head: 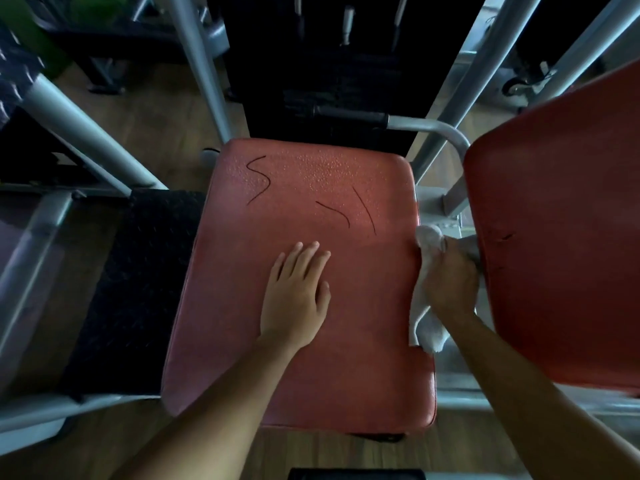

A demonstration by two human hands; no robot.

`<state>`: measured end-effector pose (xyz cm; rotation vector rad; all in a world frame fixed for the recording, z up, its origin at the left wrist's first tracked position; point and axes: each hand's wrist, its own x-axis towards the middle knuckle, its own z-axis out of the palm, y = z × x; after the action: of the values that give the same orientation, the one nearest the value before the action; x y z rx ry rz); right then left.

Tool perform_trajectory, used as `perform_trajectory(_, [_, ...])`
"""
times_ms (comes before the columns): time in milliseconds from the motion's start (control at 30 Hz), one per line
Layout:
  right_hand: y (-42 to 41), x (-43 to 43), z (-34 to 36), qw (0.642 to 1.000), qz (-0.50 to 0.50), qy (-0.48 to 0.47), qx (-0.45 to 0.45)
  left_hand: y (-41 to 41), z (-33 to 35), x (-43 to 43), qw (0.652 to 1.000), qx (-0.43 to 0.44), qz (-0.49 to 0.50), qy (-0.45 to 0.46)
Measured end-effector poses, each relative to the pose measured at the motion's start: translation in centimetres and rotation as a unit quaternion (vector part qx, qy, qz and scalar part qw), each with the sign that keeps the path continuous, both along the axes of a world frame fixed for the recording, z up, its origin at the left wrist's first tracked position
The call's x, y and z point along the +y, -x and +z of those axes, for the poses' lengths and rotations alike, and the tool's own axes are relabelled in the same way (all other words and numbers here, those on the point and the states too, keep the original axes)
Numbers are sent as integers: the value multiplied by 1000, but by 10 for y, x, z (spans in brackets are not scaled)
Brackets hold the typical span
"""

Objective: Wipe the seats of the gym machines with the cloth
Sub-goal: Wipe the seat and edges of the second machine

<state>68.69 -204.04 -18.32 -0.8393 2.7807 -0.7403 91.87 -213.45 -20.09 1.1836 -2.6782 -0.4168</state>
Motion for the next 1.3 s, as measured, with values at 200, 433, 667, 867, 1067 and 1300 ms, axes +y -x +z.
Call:
perform_trajectory(200, [23, -34, 5, 998, 44, 36, -28, 14, 9, -49, 999, 14, 44, 26])
perform_trajectory(433, [30, -68, -33, 996, 12, 31, -78, 15, -7, -55, 999, 12, 15, 40])
perform_trajectory(667, [82, -144, -18, 995, 19, 20, -100, 17, -6, -58, 999, 4, 16, 30])
perform_trajectory(867, [84, -139, -23, 994, 28, 49, -91, 17, -3, -59, 999, -7, 27, 22])
perform_trajectory(1067, [43, -92, -32, 996, 22, 57, -59, 16, -3, -59, 999, 1, 32, 18])
perform_trajectory(1300, [90, -164, -24, 988, -13, 39, -149, 17, -2, -60, 999, -1, 32, 15])
